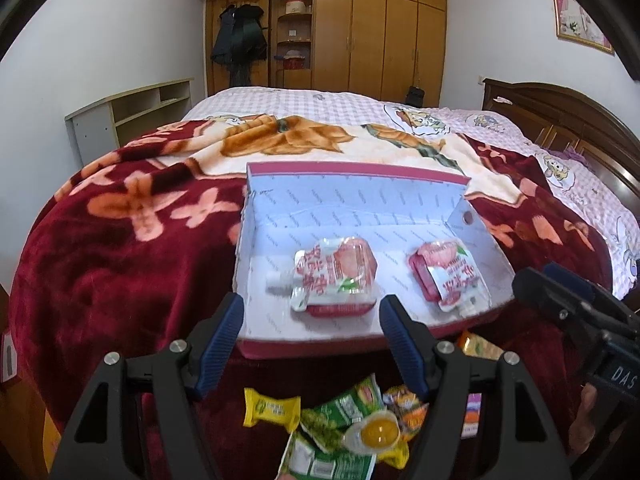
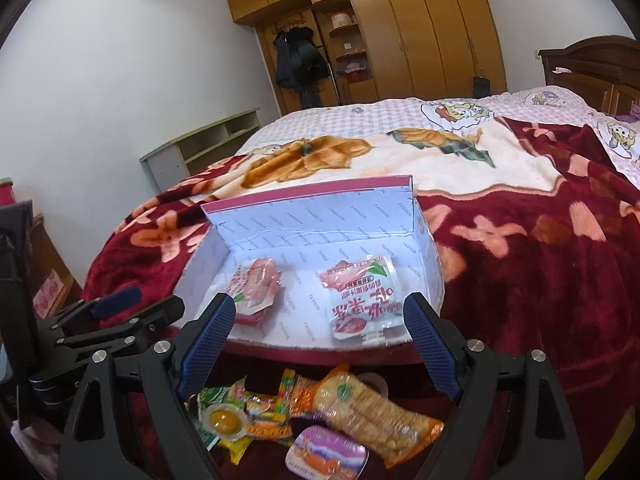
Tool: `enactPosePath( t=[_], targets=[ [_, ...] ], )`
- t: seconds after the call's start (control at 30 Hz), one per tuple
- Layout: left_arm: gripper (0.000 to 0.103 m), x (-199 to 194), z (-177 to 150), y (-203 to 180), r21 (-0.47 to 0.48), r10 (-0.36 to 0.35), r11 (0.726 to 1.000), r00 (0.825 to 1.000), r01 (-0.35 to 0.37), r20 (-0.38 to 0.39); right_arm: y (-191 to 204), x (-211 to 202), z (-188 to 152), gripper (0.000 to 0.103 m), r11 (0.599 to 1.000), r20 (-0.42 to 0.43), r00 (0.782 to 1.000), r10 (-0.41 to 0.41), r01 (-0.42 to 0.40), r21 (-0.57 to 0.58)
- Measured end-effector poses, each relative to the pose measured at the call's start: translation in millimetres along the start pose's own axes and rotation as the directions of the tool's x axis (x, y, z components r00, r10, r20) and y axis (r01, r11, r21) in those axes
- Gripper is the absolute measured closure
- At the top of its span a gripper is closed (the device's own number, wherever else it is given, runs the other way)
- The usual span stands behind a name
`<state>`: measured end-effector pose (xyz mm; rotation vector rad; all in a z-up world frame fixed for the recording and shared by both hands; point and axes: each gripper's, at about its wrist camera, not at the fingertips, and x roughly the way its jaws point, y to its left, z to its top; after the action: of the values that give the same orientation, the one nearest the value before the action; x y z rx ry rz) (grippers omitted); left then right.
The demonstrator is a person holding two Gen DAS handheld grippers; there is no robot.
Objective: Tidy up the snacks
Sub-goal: 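Withdraw both tools from the box back toward the snack pile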
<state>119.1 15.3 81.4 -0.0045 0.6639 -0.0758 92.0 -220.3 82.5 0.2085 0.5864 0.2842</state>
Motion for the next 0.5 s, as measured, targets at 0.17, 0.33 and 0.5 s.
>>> enactPosePath(
  t=[0.17, 0.33, 0.5],
  targets=[
    [0.029, -10, -13, 4, -0.007, -0.006, 1.000, 1.000, 0.006, -0.007, 3, -11, -10, 0.015, 1.000, 0.001, 1.000, 0.009, -0.009, 0.001],
    [0.029, -16, -30, 8, -0.018, -0.011, 1.000, 1.000, 0.011, -0.022, 0, -18, -24, 0.015, 1.000, -0.014, 1.000, 0.004, -0.004, 0.024],
    [0.029, -17, -45, 12, -0.037, -0.019, 0.999, 0.999, 0.017, -0.047, -2, -23, -39, 0.015, 0.999, -0.029, 1.000, 0.010, -0.009, 0.050]
  ],
)
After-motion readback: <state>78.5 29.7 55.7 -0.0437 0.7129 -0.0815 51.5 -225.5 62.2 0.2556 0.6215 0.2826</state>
